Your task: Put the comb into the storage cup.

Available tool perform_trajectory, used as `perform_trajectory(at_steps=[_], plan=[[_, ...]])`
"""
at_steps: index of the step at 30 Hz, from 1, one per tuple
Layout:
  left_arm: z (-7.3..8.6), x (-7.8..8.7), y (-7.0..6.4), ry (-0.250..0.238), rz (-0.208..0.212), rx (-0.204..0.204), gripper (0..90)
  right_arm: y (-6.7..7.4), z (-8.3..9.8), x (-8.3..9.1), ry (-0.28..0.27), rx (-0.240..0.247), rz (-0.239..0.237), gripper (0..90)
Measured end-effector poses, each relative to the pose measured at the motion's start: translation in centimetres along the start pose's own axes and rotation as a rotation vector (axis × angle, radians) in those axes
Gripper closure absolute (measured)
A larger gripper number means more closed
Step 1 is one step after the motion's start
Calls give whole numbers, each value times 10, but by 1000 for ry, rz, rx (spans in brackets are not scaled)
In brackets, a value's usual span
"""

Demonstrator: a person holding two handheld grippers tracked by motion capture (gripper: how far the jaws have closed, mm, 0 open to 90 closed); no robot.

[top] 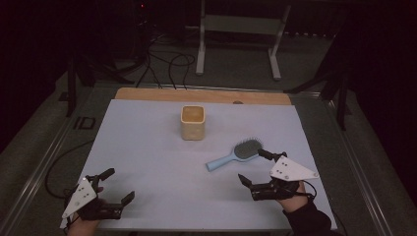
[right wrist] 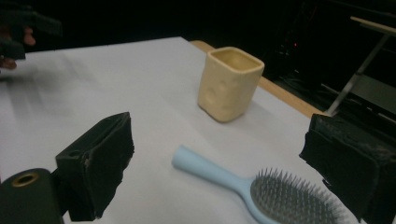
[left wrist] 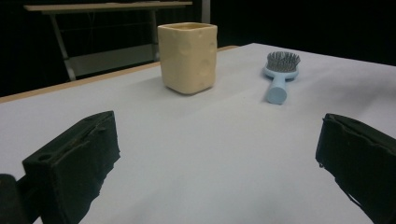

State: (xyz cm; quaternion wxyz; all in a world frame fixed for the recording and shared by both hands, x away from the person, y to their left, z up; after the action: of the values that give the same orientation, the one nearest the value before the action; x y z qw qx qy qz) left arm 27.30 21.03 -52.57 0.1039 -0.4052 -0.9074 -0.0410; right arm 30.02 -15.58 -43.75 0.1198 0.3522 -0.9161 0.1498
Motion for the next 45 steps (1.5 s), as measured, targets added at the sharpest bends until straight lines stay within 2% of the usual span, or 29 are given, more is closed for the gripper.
perform_trajectory(at_steps=[9, 15, 18, 25, 33, 38, 45], plan=[[-1, 0, 0, -5, 1, -1, 0, -9, -18, -15, -14, 7, 4, 81], [-1, 1, 0, -7, 2, 1, 0, -8, -24, -25, -12, 7, -9, 81], [-1, 0, 0, -6, 3, -1, 0, -5, -29, -34, -7, 9, -36, 81], [0, 0, 0, -5, 6, 1, 0, -1, -33, -49, 2, 7, -58, 81], [-1, 0, 0, -8, 9, 2, 0, 4, -29, -71, 24, -3, -90, 81], [-1, 1, 0, -8, 10, 4, 0, 5, -24, -83, 57, -26, -99, 81], [0, 0, 0, -6, 13, 5, 0, 9, -14, -100, 97, -26, -121, 81]])
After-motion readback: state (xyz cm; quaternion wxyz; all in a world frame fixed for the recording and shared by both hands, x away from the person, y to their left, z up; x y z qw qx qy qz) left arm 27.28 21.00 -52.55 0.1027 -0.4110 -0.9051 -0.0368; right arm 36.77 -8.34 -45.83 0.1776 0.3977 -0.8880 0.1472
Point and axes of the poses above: each handheld gripper's, and its own axes: x roughly backward along the jaws, z roughly out of its underside, y roughly to its left, the point moved 10 cm from there along -x, roughly forward along the jaws, and after that the axes turned 6 degrees about z, right-handed, at the moved point
